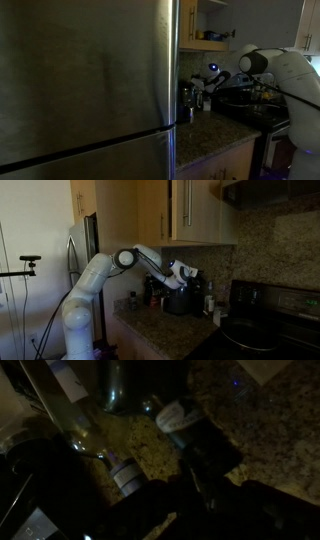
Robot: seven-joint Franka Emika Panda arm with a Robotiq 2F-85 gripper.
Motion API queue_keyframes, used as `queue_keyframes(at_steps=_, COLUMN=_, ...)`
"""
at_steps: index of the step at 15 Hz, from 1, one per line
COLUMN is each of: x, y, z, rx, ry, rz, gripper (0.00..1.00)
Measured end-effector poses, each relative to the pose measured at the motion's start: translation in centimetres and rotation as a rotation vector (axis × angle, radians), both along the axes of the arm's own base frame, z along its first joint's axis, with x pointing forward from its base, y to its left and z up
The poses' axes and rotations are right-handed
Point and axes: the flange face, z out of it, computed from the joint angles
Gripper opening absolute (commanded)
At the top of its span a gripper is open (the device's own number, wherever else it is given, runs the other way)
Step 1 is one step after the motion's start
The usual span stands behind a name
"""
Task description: Pick up the olive oil bottle
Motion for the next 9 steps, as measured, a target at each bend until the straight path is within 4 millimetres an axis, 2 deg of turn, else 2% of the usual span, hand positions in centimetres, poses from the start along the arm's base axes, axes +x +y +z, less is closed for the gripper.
queue_keyframes(at_steps=2, x=-0.1, y=-1.2, z=0.3, rx=-0.015, ry=0.008, rz=-0.027, gripper=0.00)
queue_keyframes(at_steps=4, x=-0.5, y=-2.8, z=1.9, rx=-0.031, ry=0.003, rz=-0.064, gripper=0.00)
queue_keyframes(at_steps=5, x=-0.8, y=-3.5, z=3.1, rx=-0.036, ry=-0.004, rz=-0.082, gripper=0.18)
queue_keyframes(at_steps=7, x=-1.5, y=-4.6, z=5.4, rx=-0.035, ry=-0.007, rz=-0.124, gripper=0.34)
queue_keyframes(at_steps=9, x=-2.5, y=-4.8, z=6.9, rx=0.005, ry=0.030, rz=-0.166, gripper=0.50)
